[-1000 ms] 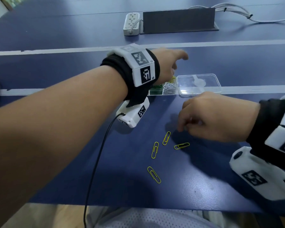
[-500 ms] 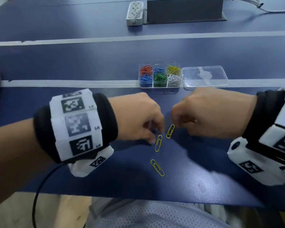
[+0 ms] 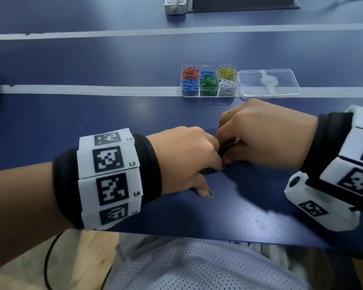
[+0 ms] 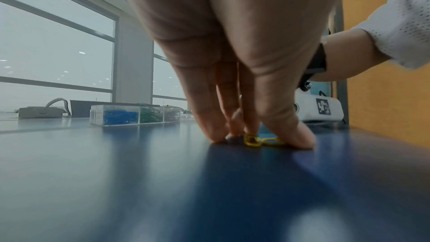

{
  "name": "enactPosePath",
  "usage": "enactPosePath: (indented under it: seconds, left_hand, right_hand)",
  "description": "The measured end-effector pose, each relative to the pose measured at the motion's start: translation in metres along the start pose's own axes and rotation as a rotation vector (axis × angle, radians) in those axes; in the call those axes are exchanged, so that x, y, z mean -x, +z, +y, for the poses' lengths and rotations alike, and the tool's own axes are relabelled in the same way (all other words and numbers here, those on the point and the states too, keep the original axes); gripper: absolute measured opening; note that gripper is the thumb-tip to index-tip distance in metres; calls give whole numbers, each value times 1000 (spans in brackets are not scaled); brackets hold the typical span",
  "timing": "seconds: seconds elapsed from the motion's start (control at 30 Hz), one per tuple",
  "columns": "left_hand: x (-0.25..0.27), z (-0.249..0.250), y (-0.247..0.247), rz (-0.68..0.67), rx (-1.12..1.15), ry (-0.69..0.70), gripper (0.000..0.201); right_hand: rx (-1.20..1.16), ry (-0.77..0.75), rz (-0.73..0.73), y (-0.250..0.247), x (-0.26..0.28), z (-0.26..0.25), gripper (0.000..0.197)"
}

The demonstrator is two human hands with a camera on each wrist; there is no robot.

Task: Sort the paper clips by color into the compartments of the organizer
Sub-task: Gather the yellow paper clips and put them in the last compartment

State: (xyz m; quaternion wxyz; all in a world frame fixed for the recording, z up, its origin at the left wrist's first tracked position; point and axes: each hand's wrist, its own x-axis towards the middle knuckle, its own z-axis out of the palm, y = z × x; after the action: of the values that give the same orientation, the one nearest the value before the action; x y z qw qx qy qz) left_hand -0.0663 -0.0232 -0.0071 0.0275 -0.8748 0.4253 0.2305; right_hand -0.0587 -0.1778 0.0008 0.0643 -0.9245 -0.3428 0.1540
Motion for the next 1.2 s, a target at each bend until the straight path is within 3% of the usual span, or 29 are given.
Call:
enactPosePath:
  seconds: [0.17, 0.4, 0.53, 0.63, 0.87, 1.2]
  left_hand:
    - [-5, -3, -1, 66, 45, 22, 26]
    - [1, -3, 4, 169, 147, 62, 32]
    - [-2, -7, -1, 199, 105, 16, 31]
    - [-6, -16, -19, 353, 143, 30, 31]
    - [-44, -46, -77, 548, 136, -179, 26]
    - [-111, -63, -94, 489, 129, -252, 27]
  right_hand:
    - [70, 0, 26, -1, 1, 2, 27]
    - [48, 31, 36, -8, 2, 10, 30]
    - [20, 46, 18, -11, 14, 13, 26]
    - [31, 40, -46, -4, 24, 10, 21]
    - [112, 75, -121, -2, 21, 4, 16]
    - [34, 134, -148, -8, 24, -1, 27]
